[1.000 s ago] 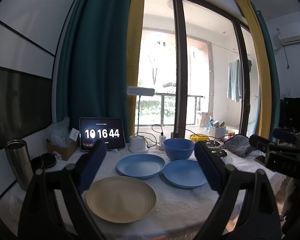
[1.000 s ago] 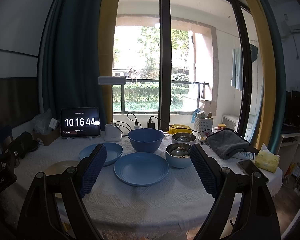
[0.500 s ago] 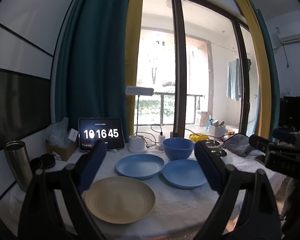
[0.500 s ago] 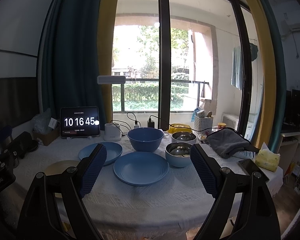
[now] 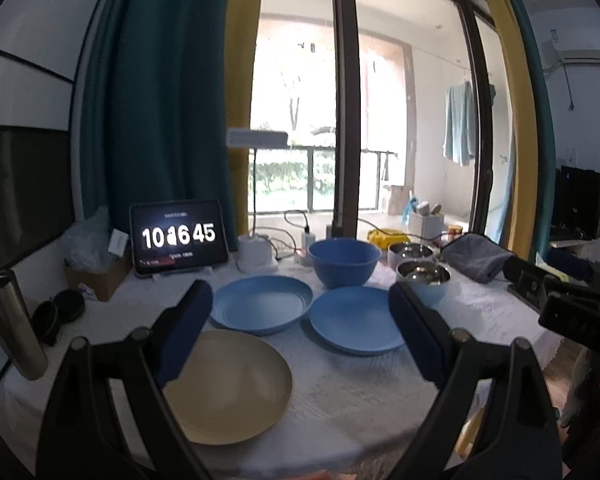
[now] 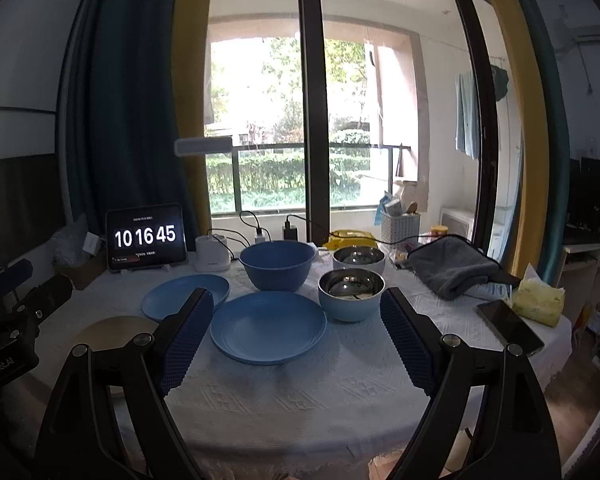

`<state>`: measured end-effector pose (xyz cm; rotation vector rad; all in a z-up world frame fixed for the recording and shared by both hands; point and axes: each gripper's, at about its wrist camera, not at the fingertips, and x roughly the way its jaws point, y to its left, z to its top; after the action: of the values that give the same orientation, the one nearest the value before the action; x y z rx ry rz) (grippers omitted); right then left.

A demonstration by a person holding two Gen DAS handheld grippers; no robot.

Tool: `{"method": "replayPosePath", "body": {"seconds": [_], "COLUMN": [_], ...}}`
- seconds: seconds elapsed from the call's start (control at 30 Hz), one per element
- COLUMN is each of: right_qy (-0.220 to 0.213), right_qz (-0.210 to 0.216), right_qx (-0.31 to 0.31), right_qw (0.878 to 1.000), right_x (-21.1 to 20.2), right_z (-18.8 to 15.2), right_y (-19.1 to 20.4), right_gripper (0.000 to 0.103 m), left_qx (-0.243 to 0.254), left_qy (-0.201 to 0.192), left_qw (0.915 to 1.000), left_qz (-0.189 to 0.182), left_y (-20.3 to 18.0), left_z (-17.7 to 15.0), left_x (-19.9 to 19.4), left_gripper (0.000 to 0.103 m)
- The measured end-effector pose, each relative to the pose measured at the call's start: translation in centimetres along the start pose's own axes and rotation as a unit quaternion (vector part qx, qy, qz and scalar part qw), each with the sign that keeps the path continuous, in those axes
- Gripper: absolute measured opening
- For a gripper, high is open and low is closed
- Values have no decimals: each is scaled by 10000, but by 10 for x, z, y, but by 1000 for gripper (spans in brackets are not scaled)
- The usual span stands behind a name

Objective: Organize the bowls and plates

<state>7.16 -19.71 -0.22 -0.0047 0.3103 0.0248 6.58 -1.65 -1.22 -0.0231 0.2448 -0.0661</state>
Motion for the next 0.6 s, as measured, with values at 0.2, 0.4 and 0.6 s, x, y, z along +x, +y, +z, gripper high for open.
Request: {"method": "replayPosePath", "body": {"seconds": [0.2, 0.4, 0.6], "right_qy": [200, 408, 546], "right_qz": [-33, 55, 153], "right_qx": [74, 167, 320], "right_qw": [9998, 9990, 9979], "right_x": [23, 45, 69], "right_z": [-2, -2, -2], "right_y": [-8, -17, -29], "right_gripper": [88, 88, 88], "left_qx": [-11, -89, -244], "left_qy": [376, 972, 1371], "left_qw": [9992, 9949, 9895], "left_qz": [-112, -240, -384], "left_y": [-4, -8, -13], "left_z": [-3, -5, -6], "left_x": [31, 74, 108], "left_gripper": [91, 91, 90]}}
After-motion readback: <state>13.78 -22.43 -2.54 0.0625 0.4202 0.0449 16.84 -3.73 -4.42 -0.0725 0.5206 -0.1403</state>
